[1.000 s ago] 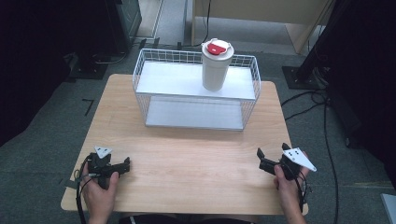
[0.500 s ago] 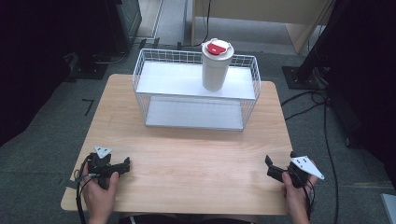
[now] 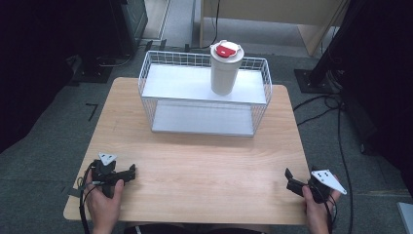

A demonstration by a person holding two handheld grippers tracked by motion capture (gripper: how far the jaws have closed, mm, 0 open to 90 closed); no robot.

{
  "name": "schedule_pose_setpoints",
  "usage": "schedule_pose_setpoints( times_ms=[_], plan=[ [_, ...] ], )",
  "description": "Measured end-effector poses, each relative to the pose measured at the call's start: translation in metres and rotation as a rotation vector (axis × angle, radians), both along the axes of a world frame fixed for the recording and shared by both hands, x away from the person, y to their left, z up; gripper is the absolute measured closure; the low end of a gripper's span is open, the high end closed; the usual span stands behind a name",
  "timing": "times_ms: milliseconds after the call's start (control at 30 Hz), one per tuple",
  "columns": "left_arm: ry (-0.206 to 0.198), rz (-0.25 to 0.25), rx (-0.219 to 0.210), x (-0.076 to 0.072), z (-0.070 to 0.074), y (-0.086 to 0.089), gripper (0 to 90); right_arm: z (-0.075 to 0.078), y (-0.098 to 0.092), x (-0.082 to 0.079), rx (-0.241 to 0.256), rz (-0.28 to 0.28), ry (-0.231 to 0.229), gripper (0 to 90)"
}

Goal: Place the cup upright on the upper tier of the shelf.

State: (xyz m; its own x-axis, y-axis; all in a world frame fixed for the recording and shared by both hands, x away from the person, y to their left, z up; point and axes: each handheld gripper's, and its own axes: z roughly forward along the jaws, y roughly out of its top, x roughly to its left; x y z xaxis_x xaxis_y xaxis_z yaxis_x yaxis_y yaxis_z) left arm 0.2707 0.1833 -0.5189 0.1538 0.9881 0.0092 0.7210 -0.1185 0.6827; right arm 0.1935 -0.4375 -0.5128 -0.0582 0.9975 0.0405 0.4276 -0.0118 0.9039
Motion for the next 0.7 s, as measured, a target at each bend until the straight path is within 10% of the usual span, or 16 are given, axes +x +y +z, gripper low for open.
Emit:
schedule_pose_setpoints(
  times_ms=[700],
  plan=[
    [0.000,0.000,0.000,0.000,0.000,0.000,0.0,-0.008,-0.011,-0.008,-0.074,-0.014,0.136,0.0]
  ],
)
